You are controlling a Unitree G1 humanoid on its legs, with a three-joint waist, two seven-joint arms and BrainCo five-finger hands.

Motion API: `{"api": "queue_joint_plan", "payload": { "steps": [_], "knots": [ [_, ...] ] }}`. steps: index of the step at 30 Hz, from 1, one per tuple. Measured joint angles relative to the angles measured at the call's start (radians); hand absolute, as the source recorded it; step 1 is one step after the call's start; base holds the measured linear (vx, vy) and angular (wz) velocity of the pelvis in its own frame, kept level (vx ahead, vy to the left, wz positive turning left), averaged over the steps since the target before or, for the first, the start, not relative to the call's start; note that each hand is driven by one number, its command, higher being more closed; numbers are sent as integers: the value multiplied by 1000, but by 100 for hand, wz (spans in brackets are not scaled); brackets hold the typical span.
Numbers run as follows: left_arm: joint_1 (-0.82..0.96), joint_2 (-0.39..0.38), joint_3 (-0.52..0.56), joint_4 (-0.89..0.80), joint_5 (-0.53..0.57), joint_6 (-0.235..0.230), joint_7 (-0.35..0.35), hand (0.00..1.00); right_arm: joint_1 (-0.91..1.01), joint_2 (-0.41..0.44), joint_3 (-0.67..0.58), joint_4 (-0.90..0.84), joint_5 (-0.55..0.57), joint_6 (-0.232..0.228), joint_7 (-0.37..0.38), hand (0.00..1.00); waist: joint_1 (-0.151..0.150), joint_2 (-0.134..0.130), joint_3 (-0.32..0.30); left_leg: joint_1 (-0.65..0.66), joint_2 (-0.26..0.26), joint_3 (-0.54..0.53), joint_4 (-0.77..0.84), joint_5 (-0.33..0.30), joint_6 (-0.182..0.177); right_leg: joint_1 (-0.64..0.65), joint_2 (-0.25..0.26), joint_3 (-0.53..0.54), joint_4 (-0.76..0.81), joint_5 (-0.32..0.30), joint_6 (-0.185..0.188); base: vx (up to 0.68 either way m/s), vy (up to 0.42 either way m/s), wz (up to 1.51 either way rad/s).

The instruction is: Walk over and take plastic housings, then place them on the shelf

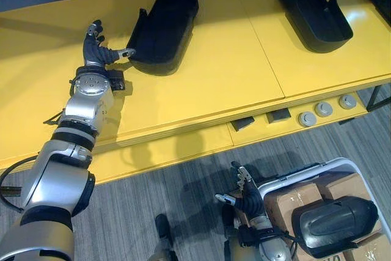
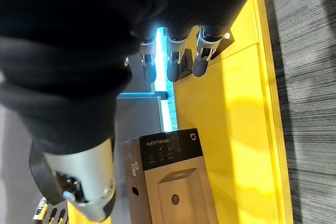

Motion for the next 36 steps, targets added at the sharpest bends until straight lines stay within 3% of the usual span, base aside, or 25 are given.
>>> {"api": "queue_joint_plan", "payload": {
  "steps": [5, 7, 16, 21, 36],
  "knots": [
    [86, 27, -5, -77, -83, -7, -56, 0, 2, 0, -32, -9, 6, 0, 6, 0, 0, 15, -26, 0, 0, 3, -5, 0, 0, -2, 1, 2, -6, 0, 0, 7, 44, -2],
    [112, 49, -12, -112, -199, -21, -100, 0, 3, -10, -36, -9, 13, 0, 6, 0, 2, 17, -27, 0, 0, 4, -6, 0, 0, -2, 1, 2, -6, 0, 0, -6, 46, -1],
    [234, 71, -15, -253, -429, -50, -201, 0, 3, -28, -54, 5, 22, 0, 7, 0, 10, 44, -54, 1, -1, 18, -12, -1, -1, -3, 1, 13, -17, 5, 1, 2, 41, -3],
    [270, 71, -24, -302, -474, -64, -237, 0, 8, -33, -55, 55, 22, 0, 10, 0, 9, 61, -74, 3, 0, 20, -12, -1, -1, -3, 1, 16, -18, 7, 1, -16, 43, -2],
    [282, 43, -45, -318, -541, -71, -257, 0, 15, -32, -54, 115, 21, 1, 16, 0, 6, 61, -95, 7, -2, 12, -29, 5, -6, 1, 1, 9, -25, 12, 5, -8, 14, 1]
  ]
}}
